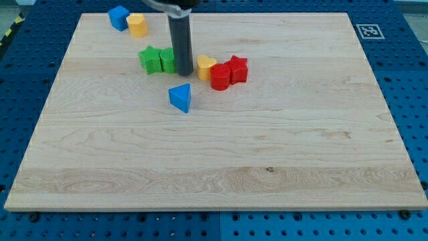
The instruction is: Push the yellow heart to the top right of the blue triangle
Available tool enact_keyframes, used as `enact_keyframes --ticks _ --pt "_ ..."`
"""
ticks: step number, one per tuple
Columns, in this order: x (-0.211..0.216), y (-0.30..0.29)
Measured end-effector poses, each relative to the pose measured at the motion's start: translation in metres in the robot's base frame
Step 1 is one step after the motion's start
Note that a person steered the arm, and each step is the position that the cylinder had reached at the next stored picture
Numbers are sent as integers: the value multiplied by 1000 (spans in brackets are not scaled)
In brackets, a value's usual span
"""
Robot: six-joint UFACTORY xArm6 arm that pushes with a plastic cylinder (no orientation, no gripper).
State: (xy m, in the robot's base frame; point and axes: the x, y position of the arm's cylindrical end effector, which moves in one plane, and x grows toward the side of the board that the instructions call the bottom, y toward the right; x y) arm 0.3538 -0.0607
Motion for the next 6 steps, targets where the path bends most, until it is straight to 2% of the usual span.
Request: enact_keyframes --ticks 1,2,3,6 --pt "-38 9" --pt "-46 50" --pt "-34 59" --pt "36 -7"
